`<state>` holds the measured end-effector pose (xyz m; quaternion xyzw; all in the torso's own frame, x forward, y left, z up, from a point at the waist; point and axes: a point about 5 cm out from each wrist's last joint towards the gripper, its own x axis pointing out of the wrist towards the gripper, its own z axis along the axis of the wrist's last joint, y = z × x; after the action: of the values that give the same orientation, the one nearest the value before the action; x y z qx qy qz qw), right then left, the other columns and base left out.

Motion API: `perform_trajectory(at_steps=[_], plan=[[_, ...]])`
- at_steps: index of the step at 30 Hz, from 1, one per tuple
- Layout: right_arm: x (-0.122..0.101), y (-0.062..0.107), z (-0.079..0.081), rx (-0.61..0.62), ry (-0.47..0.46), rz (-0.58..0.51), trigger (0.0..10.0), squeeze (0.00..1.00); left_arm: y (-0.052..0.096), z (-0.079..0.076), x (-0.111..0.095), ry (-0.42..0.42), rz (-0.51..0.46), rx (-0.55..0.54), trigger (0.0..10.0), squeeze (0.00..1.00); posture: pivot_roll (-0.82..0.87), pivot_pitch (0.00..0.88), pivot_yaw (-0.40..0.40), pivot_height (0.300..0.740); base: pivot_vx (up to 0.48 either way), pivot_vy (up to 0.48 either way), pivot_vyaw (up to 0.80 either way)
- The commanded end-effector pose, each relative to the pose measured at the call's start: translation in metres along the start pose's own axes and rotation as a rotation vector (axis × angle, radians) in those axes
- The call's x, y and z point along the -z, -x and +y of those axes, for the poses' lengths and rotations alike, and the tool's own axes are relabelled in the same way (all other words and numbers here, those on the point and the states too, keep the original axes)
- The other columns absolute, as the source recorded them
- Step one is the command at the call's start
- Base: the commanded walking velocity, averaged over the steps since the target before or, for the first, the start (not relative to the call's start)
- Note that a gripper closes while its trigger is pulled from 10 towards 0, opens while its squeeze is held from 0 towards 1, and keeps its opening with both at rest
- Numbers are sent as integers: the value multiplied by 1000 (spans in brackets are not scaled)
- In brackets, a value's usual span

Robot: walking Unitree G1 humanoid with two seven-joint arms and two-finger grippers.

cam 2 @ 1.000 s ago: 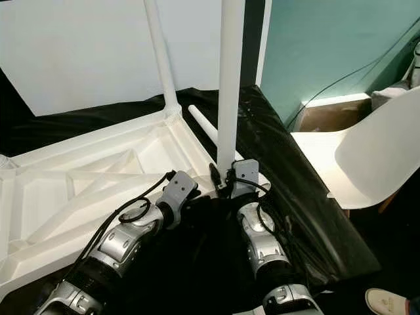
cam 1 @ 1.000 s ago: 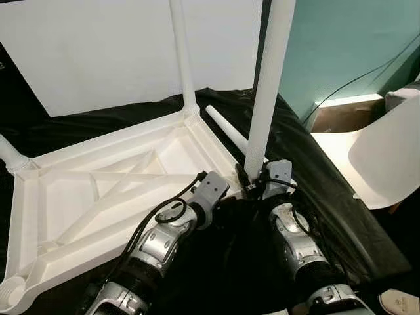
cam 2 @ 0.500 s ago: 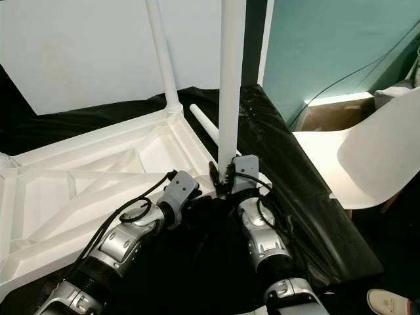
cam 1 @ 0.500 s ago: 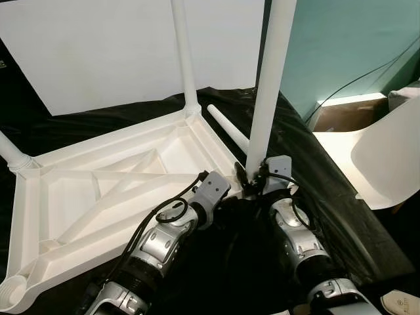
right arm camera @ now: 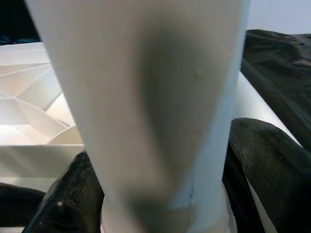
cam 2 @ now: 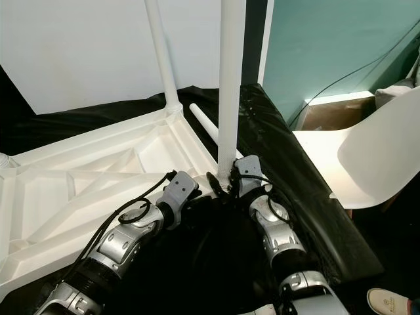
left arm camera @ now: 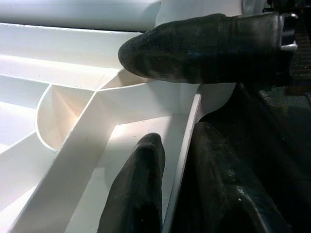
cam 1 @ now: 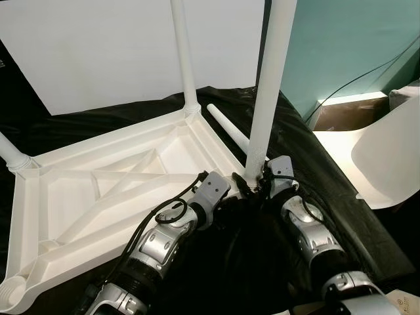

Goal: Building children table

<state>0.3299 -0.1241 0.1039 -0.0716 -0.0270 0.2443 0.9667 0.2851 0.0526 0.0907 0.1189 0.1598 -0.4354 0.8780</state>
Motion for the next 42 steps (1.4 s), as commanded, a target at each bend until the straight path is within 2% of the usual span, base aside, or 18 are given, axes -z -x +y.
perform_trajectory(at_steps=[1,6,23,42], plan=[[1,1,-9,13,-9,21,10000,0,4,-12,43,76,185,105,10000,0,84,0,18,740,0,0,0],[3,3,-8,-37,-10,34,10000,0,3,-13,44,80,184,104,10000,0,83,0,18,740,0,0,0],[6,4,-10,-39,-20,43,10000,0,1,-12,42,80,178,102,10000,0,75,0,18,740,0,0,0],[5,2,-5,-45,-30,40,10000,0,3,-10,42,78,178,99,10000,0,78,0,14,740,0,0,0]])
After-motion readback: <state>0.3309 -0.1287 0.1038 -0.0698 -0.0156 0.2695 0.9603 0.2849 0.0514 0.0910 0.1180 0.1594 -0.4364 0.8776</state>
